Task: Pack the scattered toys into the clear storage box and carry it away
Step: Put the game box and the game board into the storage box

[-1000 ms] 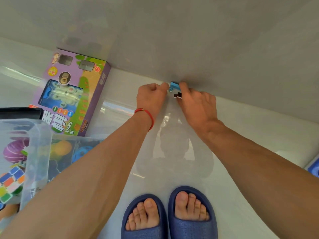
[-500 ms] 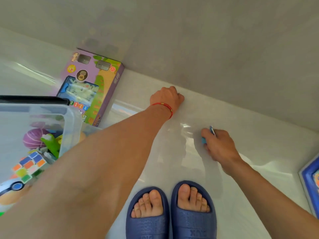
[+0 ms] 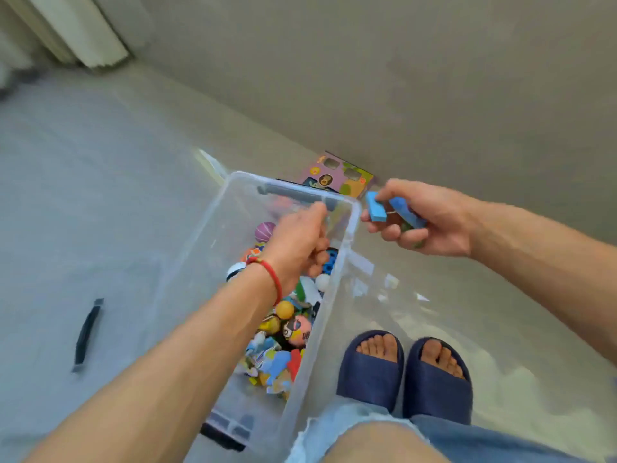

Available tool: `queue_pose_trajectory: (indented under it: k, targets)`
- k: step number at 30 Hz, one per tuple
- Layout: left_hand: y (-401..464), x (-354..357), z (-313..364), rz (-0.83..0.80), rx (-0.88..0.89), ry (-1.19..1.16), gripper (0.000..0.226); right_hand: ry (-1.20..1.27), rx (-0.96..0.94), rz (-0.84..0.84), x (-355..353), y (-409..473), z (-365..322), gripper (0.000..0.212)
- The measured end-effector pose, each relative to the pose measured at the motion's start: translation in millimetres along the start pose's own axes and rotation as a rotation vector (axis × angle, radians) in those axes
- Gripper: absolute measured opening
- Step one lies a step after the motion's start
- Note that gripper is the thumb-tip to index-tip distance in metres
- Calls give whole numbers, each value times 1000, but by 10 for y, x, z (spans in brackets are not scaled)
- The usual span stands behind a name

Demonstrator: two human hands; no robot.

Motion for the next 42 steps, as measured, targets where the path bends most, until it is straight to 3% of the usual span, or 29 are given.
queue_pose_trajectory:
  k: [3, 7, 9, 11, 13, 18, 20, 23, 28, 32, 33, 37, 42]
  targets:
    - [-314, -653, -186, 76, -107, 97, 31, -154, 120, -72, 760, 9, -189, 16]
    - [-614, -1047, -485, 111, -191, 178, 33, -197, 59, 20, 1408, 40, 28, 7]
    - [-695, -1107, -614, 118, -224, 161, 28, -196, -41, 62, 1472, 86, 140, 24]
    - [-726, -1109, -693, 128, -244, 138, 22, -276, -2, 35, 1509, 70, 131, 40]
    - [-664, -1085, -708, 162, -176, 275, 27, -408, 11, 89, 1461, 52, -10, 40]
    - [-264, -923, -393, 244, 229, 662, 46, -757, -220, 562, 626, 281, -399, 28]
    - [64, -903, -227, 263, 382, 830, 56, -1016, -222, 615, 267, 385, -446, 24]
    - [571, -837, -16, 275, 390, 1162, 71, -1190, -159, 591, -101, 652, -356, 26]
    - [1360, -644, 261, 273, 388, 1361, 59, -895, 7, 520, -472, 1425, 125, 23]
    - [1565, -605, 98, 345, 450, 1307, 60, -669, 76, 448, -396, 1973, 363, 20]
    - [1579, -604, 69, 357, 474, 1287, 59, -672, 96, 419, -358, 2112, 361, 15]
    - [1642, -622, 65, 335, 486, 1242, 55, -671, 134, 438, -225, 2686, 340, 34]
    - [1651, -629, 1, 341, 486, 1243, 53, -791, 141, 508, -180, 2937, 486, 28]
Point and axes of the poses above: each hand's wrist, its own y-axis towards the middle knuckle, its own x-axis out of the palm, z = x × y, the point moved 1 cm from there along y, towards the middle knuckle, and after that the axes turned 1 degree about z, right-handed, at the moved point
